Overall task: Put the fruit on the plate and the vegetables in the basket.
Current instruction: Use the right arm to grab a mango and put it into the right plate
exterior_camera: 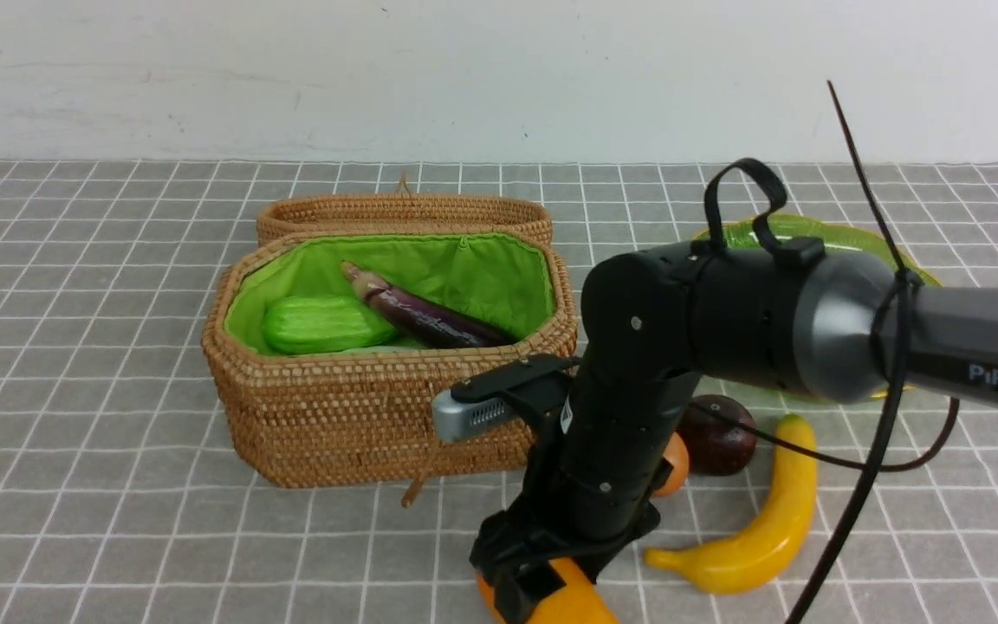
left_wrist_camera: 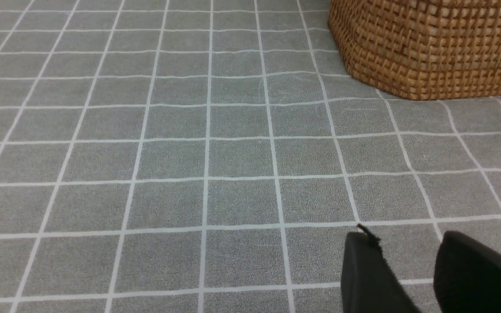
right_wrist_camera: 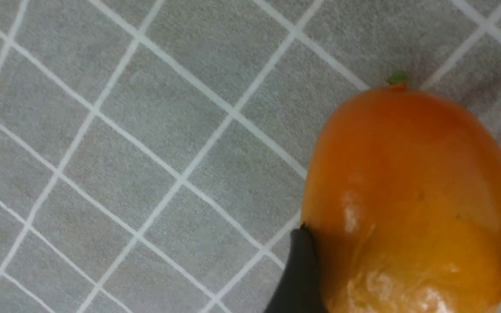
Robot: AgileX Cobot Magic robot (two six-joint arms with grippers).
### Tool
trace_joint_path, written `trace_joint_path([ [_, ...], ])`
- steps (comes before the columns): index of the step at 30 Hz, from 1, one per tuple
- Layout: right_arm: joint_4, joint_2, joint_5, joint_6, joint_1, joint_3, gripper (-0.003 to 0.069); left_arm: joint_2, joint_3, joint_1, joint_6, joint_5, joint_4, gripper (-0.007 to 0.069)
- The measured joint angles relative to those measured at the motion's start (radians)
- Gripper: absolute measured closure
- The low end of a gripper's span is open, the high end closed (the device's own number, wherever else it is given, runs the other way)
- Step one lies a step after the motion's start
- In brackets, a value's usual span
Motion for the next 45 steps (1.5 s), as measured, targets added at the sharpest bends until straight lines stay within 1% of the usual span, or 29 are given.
trace_joint_path([
  [6,0.021,-0.034,0.015,0.0,-0.028,0.001,0.0109,0.0,0.0,0.0,0.0,0.0,0.0,0.0387],
  [9,0.057,-0.048,0.015,-0.018,-0.071,0.003,0.0109,0.0,0.0,0.0,0.0,0.0,0.0,0.0387],
  [10,0.059,-0.05,0.015,-0.02,-0.071,0.003,0.0109,0.0,0.0,0.0,0.0,0.0,0.0,0.0387],
  [12,0.082,-0.063,0.015,-0.033,-0.091,0.003,0.0109,0.0,0.0,0.0,0.0,0.0,0.0,0.0387],
  [14,0.138,-0.092,0.016,-0.051,-0.131,0.003,0.011,0.0,0.0,0.0,0.0,0.0,0.0,0.0387],
  [16,0.189,-0.122,0.028,-0.069,-0.181,-0.002,0.011,0.0,0.0,0.0,0.0,0.0,0.0,0.0387],
  [18,0.211,-0.144,0.038,-0.076,-0.235,-0.016,0.011,0.0,0.0,0.0,0.0,0.0,0.0,0.0387],
  [20,0.223,-0.156,0.041,-0.076,-0.306,-0.042,0.011,0.0,0.0,0.0,0.0,0.0,0.0,0.0387],
  [22,0.228,-0.157,0.039,-0.078,-0.353,-0.059,0.011,0.0,0.0,0.0,0.0,0.0,0.0,0.0387],
  [23,0.228,-0.151,0.029,-0.08,-0.422,-0.098,0.011,0.0,0.0,0.0,0.0,0.0,0.0,0.0387],
  [24,0.228,-0.144,0.022,-0.083,-0.451,-0.111,0.011,0.0,0.0,0.0,0.0,0.0,0.0,0.0387],
  [25,0.228,-0.142,0.02,-0.086,-0.458,-0.121,0.011,0.0,0.0,0.0,0.0,0.0,0.0,0.0387],
  [27,0.233,-0.092,-0.011,-0.098,-0.552,-0.196,0.011,0.0,0.0,0.0,0.0,0.0,0.0,0.0387],
  [31,0.244,0.017,-0.058,-0.115,-0.623,-0.286,0.011,0.0,0.0,0.0,0.0,0.0,0.0,0.0387],
  [33,0.25,0.05,-0.087,-0.12,-0.64,-0.314,0.011,0.0,0.0,0.0,0.0,0.0,0.0,0.0387],
  [35,0.255,0.128,-0.163,-0.123,-0.661,-0.36,0.011,0.0,0.0,0.0,0.0,0.0,0.0,0.0387],
  [38,0.255,0.208,-0.268,-0.123,-0.669,-0.386,0.011,0.0,0.0,0.0,0.0,0.0,0.0,0.0387],
  [39,0.255,0.211,-0.268,-0.123,-0.669,-0.388,0.011,0.0,0.0,0.0,0.0,0.0,0.0,0.0387],
  [40,0.255,0.237,-0.316,-0.123,-0.669,-0.389,0.011,0.0,0.0,0.0,0.0,0.0,0.0,0.0387],
  [45,0.263,0.261,-0.347,-0.123,-0.669,-0.39,0.011,0.0,0.0,0.0,0.0,0.0,0.0,0.0387],
])
